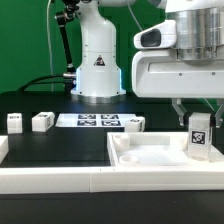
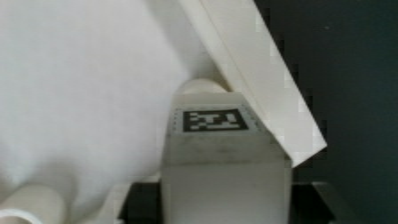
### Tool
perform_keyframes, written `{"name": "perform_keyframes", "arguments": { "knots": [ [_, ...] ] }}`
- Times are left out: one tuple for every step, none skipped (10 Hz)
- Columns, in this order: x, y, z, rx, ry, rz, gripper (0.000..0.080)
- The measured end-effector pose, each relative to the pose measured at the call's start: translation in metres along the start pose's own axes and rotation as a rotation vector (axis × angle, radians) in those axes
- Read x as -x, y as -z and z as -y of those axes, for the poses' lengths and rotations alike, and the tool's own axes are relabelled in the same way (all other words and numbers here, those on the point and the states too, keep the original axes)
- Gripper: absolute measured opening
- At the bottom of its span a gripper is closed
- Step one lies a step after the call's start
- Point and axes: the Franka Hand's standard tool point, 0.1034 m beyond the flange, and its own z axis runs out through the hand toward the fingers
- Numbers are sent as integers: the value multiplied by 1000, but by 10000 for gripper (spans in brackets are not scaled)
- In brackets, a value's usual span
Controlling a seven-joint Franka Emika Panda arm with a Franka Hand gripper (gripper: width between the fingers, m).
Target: Assemble square table
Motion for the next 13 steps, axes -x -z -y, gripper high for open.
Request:
{"name": "perform_keyframes", "arguments": {
  "knots": [
    [0, 0, 0, 2, -145, -1, 293],
    [1, -1, 0, 3, -247, -1, 293],
    [2, -1, 0, 3, -358, 0, 293],
    [1, -1, 0, -3, -438, 7, 293],
    [1, 0, 0, -6, -486, 14, 293],
    [2, -1, 0, -6, -574, 21, 293],
    [3, -1, 1, -5, -641, 21, 293],
    [3, -1, 1, -6, -658, 21, 293],
    [3, -1, 1, -6, -669, 21, 369],
    [3, -2, 1, -6, -646, 21, 369],
    [4, -2, 2, -5, -602, 20, 505],
    [9, -4, 6, -2, -544, 22, 618],
    [8, -5, 9, -14, -441, 11, 640]
  ]
}}
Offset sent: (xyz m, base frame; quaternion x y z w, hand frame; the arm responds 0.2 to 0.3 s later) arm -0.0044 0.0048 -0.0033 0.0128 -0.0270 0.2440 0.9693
